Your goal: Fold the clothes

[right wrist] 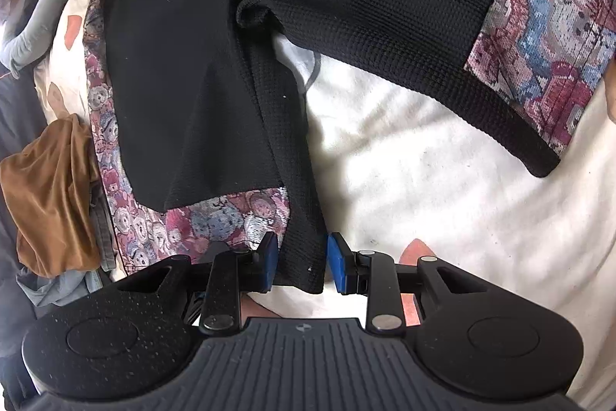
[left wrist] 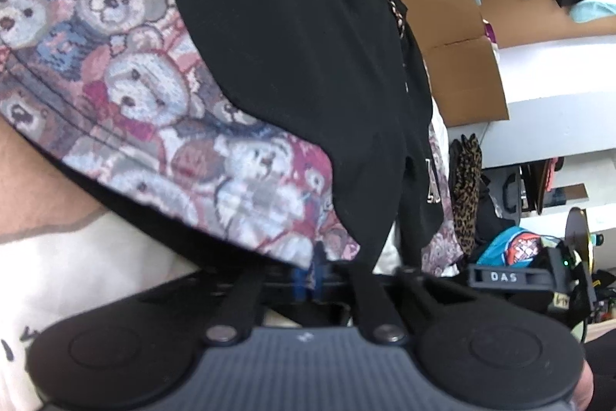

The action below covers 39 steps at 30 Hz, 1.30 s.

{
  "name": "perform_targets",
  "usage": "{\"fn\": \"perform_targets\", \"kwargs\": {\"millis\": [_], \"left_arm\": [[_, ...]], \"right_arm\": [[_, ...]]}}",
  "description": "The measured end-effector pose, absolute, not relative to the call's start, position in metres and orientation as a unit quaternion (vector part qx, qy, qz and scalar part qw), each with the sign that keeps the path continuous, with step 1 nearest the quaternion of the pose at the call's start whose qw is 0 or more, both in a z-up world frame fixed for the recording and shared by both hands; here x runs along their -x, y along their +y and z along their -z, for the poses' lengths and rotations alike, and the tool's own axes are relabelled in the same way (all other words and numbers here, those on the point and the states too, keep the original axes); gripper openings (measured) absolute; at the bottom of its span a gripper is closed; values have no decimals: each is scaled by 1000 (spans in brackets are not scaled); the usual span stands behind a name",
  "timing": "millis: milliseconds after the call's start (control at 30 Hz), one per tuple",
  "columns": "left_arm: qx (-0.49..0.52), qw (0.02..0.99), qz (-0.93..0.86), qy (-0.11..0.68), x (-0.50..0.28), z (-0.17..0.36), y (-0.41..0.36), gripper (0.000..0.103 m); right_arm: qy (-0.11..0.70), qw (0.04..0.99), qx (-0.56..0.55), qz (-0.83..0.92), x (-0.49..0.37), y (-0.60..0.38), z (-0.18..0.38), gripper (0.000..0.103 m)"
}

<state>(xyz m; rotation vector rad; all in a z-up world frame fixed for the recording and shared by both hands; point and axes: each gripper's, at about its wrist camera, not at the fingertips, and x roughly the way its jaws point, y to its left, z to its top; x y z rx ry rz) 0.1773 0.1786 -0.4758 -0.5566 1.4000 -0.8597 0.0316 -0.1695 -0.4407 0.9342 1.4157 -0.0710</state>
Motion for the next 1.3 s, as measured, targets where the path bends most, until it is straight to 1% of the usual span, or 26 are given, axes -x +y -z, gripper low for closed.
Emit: {"fn": "perform_targets", "kwargs": {"millis": [133,200,233,267,500,667,700,733,767,800,833,967,1033,1133,1233,1300], "left_arm": [[241,641,380,622,-176,472,183,1],[233,642,379,625,-176,470,187,1],[229,642,378,626,-175,469,188,1],[224,643,378,627,-175,469,188,1],[168,650,370,642,-168,477,182,1],[150,655,360,647,-169,475,168,1],[151,655,358,648,-169,475,170,1],[154,656,355,648,-170,475,173,1],[157,656,352,649,-171,475,175,1],[159,654,350,651,-171,475,178,1],[160,652,347,654,-171,475,180,1],[153,655,340,657,-173,465,197,1],[151,665,334,651,-177,454,213,5],[127,697,316,631,-188,435,236,14],[103,735,293,603,-202,417,253,16],[70,764,275,579,-211,406,261,20]], "right_arm": [[629,659,-412,33,-31,-169,443,31],[630,657,-412,35,-31,-169,445,33],[630,656,-413,38,-31,-169,446,42],[630,656,-414,40,-30,-169,448,45],[636,651,-412,36,-27,-163,458,45],[631,662,-404,32,-28,-155,461,44],[632,663,-400,29,-29,-152,460,43],[635,663,-395,27,-30,-151,461,27],[640,663,-388,26,-31,-149,461,10],[644,663,-381,25,-31,-148,461,4],[645,663,-379,23,-32,-147,461,2],[648,667,-368,17,-33,-148,457,1],[649,667,-365,16,-34,-148,455,1],[649,668,-364,15,-34,-146,456,1],[649,668,-363,13,-34,-145,457,1],[649,669,-362,11,-32,-147,455,1]]}}
